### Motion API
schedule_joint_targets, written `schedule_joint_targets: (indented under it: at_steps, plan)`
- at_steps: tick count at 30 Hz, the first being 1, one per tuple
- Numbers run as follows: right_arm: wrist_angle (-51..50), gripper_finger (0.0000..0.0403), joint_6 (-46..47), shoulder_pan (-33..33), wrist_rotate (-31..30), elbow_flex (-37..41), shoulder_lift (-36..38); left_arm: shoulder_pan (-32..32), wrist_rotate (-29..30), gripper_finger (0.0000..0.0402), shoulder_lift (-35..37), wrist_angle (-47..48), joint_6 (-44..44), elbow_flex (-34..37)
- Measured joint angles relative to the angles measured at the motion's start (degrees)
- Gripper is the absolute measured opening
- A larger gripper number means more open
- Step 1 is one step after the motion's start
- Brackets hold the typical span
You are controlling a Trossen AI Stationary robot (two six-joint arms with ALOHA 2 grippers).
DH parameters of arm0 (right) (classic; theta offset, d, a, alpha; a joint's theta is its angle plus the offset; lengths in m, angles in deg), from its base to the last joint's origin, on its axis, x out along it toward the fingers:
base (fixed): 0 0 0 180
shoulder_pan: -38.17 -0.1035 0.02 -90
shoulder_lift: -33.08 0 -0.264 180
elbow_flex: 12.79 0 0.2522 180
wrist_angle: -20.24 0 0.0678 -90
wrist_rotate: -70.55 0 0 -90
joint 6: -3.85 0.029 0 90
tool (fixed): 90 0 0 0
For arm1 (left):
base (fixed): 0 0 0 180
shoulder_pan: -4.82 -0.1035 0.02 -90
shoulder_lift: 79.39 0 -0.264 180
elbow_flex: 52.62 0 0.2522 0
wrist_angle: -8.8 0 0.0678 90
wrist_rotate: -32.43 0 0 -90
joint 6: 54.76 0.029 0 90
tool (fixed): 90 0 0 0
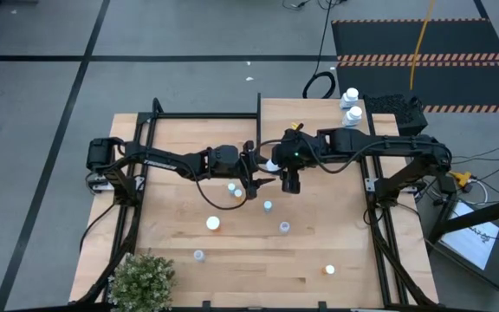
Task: Pick and place medicine bottles onto shelf by color
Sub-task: Put the bottom large orange pill bottle on the shelf
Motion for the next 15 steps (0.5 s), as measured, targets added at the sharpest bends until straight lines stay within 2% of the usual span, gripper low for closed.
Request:
schedule_joint_targets:
  at_steps: [8,15]
  plan:
    - [-1.98,0.021,1.5,0.0,0.11,0.02,3.61,-0.17,0.42,0.0293,4.09,5.84,-0.15,-0.01]
    - [-3.32,0.021,2.57,2.35,0.22,0.02,8.89,0.0,0.46,0.0286,5.91,10.48,0.25,-0.01]
